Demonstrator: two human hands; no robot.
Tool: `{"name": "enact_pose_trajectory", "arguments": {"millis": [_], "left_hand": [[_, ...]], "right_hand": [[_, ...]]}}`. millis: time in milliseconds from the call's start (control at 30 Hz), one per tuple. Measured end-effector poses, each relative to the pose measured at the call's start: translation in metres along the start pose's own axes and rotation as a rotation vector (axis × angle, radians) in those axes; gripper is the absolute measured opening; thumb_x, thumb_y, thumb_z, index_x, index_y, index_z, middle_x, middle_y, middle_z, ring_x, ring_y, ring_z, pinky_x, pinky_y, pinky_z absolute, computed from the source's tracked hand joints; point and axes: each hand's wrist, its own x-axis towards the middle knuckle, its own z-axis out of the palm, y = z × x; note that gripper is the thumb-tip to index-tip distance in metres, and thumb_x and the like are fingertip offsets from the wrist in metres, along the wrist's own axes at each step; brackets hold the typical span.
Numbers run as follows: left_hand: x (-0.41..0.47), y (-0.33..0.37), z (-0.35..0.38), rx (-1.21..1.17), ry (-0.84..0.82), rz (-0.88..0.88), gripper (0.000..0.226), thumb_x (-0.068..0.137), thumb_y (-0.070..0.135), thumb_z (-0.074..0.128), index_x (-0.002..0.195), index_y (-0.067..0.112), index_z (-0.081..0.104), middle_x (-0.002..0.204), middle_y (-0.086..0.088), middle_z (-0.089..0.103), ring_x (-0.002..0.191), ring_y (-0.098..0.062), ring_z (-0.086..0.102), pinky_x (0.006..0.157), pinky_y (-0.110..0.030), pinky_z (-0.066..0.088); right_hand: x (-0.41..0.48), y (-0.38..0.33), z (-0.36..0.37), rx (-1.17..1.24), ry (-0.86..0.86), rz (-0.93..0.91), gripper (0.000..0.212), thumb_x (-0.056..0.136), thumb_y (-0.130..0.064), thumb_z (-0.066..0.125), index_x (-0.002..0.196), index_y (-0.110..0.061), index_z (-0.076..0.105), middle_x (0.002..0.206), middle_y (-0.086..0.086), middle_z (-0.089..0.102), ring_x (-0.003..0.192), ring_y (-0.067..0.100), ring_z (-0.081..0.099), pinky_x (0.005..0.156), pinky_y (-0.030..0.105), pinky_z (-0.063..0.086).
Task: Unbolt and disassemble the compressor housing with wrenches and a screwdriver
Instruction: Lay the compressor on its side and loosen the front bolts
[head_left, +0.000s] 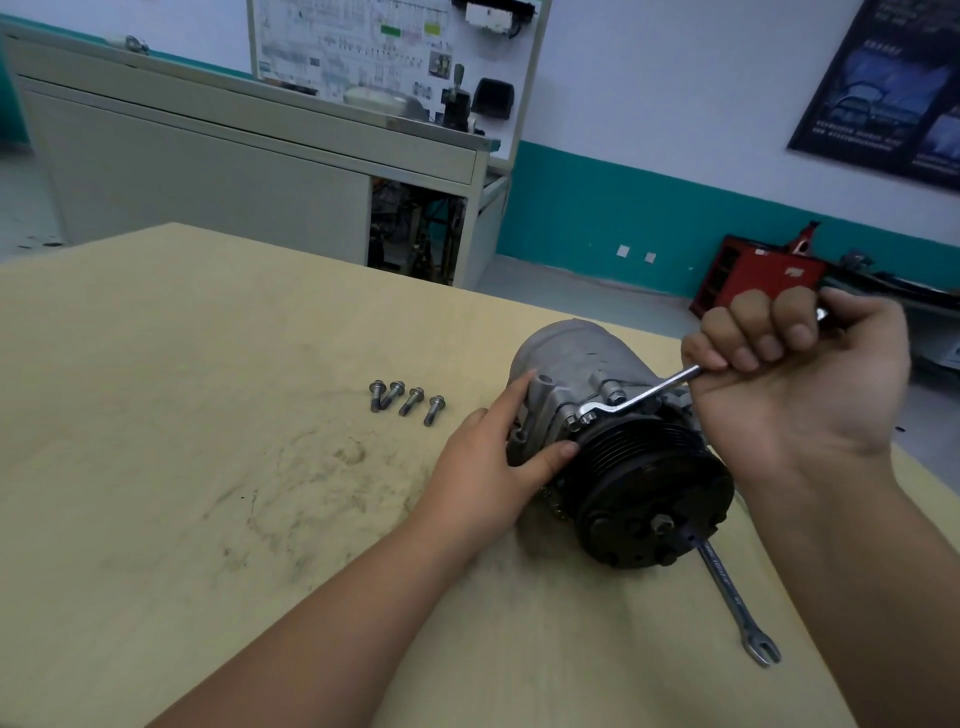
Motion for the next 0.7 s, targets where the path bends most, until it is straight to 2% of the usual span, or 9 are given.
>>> {"name": "enact_pose_trajectory", "arguments": {"millis": [367,600,700], "left_hand": [[0.001,0.0,0.0,0.005,-0.007,-0.006,0.069,0.081,0.049,0.065,0.141,0.046,0.031,0.107,0.004,0.058,0.081,-0.01,0.054,0.075,-0.019,0.04],[0.0,0.002,0.001,0.008,-0.012,-0.003,0.065,0.082,0.047,0.064,0.139,0.046,0.033,0.106,0.001,0.058,0.076,-0.01,0.047,0.072,-0.019,0.036],[-0.001,0.003,0.0,0.027,-0.017,-0.006,0.065,0.083,0.046,0.064,0.139,0.045,0.033,0.106,-0.001,0.058,0.077,-0.013,0.049,0.071,-0.021,0.037]], "right_hand": [[-0.004,0.012,-0.007,0.065,0.066,-0.013,0.027,0.066,-0.026,0.039,0.043,-0.016,0.028,0.048,-0.002,0.021,0.045,0.014,0.021,0.045,0.022,0.026],[0.003,0.016,-0.001,0.099,0.194,-0.029,0.024,0.062,-0.025,0.04,0.045,-0.017,0.025,0.048,-0.002,0.018,0.043,0.014,0.017,0.043,0.022,0.023],[0.007,0.016,0.013,0.038,0.149,-0.02,0.03,0.072,-0.022,0.038,0.046,-0.018,0.023,0.047,-0.003,0.014,0.042,0.013,0.012,0.04,0.021,0.018]]}}
